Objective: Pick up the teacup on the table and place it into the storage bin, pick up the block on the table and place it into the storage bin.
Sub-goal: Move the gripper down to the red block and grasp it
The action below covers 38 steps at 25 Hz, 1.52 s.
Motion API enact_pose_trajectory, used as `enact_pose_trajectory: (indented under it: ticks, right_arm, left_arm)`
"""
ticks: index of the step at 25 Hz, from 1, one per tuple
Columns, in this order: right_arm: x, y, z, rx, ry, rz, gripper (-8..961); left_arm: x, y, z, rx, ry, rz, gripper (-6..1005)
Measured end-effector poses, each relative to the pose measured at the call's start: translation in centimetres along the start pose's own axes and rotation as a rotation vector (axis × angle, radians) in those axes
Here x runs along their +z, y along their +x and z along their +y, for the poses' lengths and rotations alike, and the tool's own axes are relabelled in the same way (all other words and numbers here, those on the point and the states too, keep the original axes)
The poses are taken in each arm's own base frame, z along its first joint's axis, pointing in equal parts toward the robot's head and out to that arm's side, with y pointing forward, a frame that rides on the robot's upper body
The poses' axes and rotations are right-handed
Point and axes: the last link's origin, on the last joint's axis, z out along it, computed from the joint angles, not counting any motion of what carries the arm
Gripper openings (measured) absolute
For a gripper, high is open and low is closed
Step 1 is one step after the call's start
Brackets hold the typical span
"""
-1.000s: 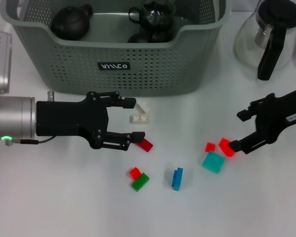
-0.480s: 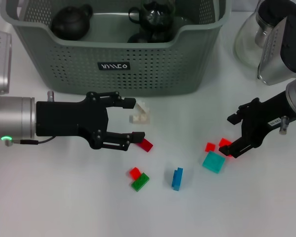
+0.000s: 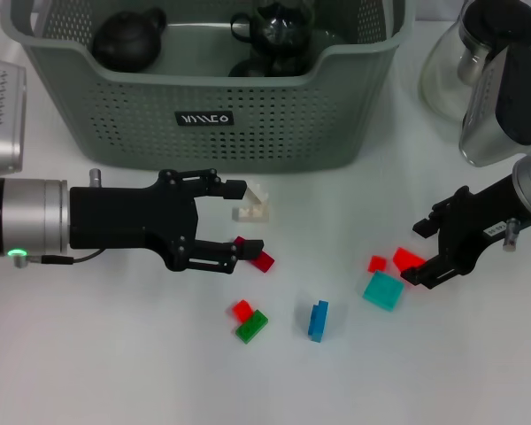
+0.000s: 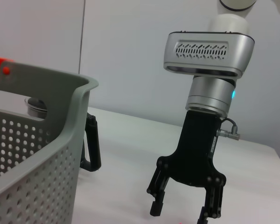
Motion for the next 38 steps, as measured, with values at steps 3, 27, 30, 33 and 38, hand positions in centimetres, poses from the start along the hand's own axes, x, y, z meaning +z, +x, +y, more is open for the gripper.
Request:
enact_pose_trajectory:
  ticks: [3, 27, 30, 33, 38]
  right_arm:
    - [0.1, 0.0, 0.1, -0.003, -0.003, 0.004, 844]
    - [0.8, 0.2, 0.4, -0.024, 0.000, 0.027, 758]
    - [0.9, 0.2, 0.5, -0.030, 0.001, 0.031, 741]
    - [1.0, 0.1, 0.5, -0.039, 0.003, 0.037, 725]
    - [1.2, -0.1, 0.6, -0.051, 0.008, 0.045, 660]
  left_arm:
    - [0.1, 0.0, 0.0, -0.001, -0.001, 0.002, 845]
    - [0.2, -0.2, 0.3, -0.009, -0.002, 0.005, 844]
    - [0.2, -0.2, 0.3, -0.009, -0.001, 0.005, 844]
    - [0.2, -0.2, 0.3, -0.010, -0.002, 0.005, 844]
    - [0.2, -0.2, 0.3, -0.011, -0.002, 0.005, 844]
